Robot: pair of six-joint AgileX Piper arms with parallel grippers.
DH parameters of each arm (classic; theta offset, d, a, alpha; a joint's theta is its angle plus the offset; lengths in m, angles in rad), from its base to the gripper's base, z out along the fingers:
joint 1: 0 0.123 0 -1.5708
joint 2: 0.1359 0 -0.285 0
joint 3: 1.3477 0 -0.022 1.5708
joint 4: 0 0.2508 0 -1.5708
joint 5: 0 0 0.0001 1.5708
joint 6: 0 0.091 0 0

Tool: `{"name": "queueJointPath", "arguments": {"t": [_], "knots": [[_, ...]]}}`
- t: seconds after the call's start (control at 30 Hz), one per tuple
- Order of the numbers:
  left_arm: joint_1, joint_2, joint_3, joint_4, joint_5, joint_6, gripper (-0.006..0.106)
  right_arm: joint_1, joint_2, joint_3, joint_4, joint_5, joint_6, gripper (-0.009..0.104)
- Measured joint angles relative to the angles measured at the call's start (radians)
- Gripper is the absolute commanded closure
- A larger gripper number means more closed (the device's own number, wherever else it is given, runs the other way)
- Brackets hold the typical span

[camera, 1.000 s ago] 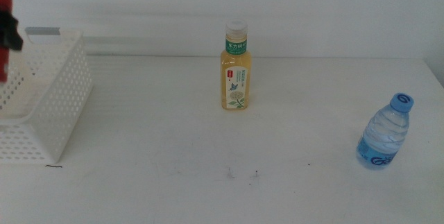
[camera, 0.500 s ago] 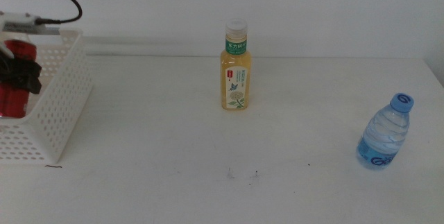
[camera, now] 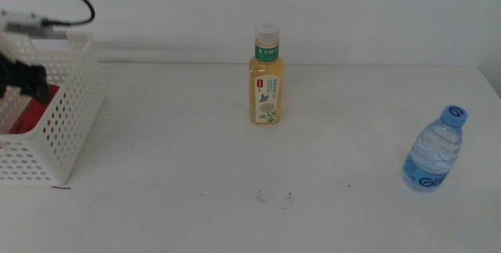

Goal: Use arms to grab the bottles and put them into the dustbin to the left of the table.

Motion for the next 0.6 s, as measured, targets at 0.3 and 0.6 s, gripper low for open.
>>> {"name": "queueJointPath", "arguments": {"t": [0.3,0.6], "knots": [[-0.229,-0.381,0.216,0.007,-0.145,-0.112,0.007,0.0,0.0,0.0,0.0,0.0,0.0,0.015],[-0.668,-0.704,0.754,0.004,-0.82,-0.271,0.007,0.0,0.0,0.0,0.0,0.0,0.0,0.015]]}}
